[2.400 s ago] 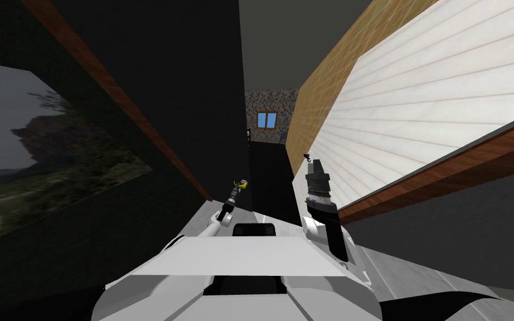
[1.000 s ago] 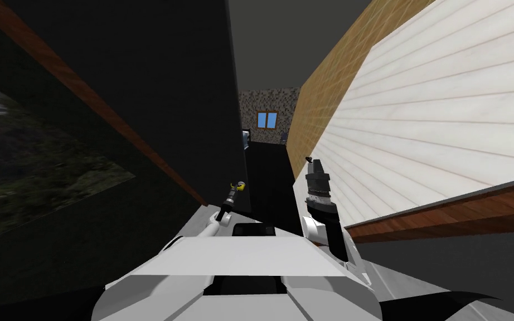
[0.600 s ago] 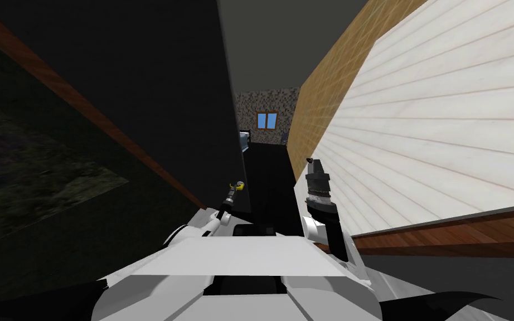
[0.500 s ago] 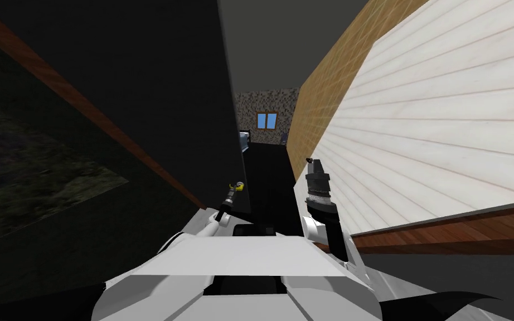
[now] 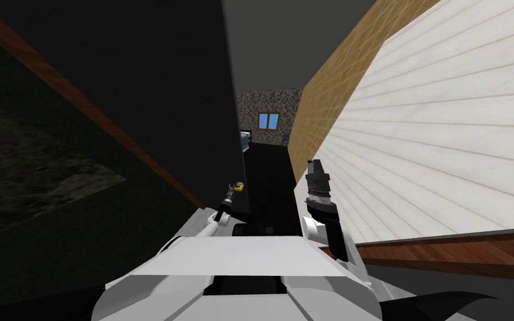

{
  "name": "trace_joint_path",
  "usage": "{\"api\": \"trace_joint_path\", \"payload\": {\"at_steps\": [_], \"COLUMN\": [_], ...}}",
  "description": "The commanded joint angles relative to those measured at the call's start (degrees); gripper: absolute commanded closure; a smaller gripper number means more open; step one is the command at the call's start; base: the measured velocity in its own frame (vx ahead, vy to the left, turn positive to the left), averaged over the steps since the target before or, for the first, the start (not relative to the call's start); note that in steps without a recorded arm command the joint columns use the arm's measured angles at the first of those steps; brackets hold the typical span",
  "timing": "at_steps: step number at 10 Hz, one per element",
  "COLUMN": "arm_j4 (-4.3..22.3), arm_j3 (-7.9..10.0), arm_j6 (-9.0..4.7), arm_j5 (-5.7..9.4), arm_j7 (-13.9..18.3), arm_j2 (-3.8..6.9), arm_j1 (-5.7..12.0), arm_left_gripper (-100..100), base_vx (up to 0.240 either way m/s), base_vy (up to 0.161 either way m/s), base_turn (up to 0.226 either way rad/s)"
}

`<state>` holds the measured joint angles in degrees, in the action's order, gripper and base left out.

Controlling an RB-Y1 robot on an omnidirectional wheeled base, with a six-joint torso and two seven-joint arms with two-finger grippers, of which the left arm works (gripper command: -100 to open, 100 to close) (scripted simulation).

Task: Push the door open

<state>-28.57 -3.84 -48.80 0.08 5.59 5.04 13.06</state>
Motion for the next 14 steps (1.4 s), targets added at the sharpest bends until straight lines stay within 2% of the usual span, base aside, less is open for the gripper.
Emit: {"api": "trace_joint_path", "payload": {"at_steps": [1, 6, 7, 10, 14], "arm_j4": [-1.4, -1.1, -1.1, -1.0, -0.8], "arm_j3": [1.30, 4.77, 4.77, 7.06, 9.17], "arm_j6": [0.21, 0.55, 0.55, 0.78, 0.99], "arm_j5": [0.67, 2.56, 2.56, 3.81, 4.96], "arm_j7": [-0.5, -2.2, -2.2, -3.2, -4.2], "arm_j2": [0.64, 0.90, 0.90, 0.93, 0.84], "arm_j1": [-0.06, -0.09, -0.09, -0.11, -0.13], "arm_left_gripper": [100, 100, 100, 100, 100], "base_vx": [0.149, 0.198, 0.126, 0.162, 0.176], "base_vy": [-0.086, -0.118, -0.078, -0.113, -0.107], "base_turn": [0.047, 0.059, 0.039, 0.064, 0.059]}}
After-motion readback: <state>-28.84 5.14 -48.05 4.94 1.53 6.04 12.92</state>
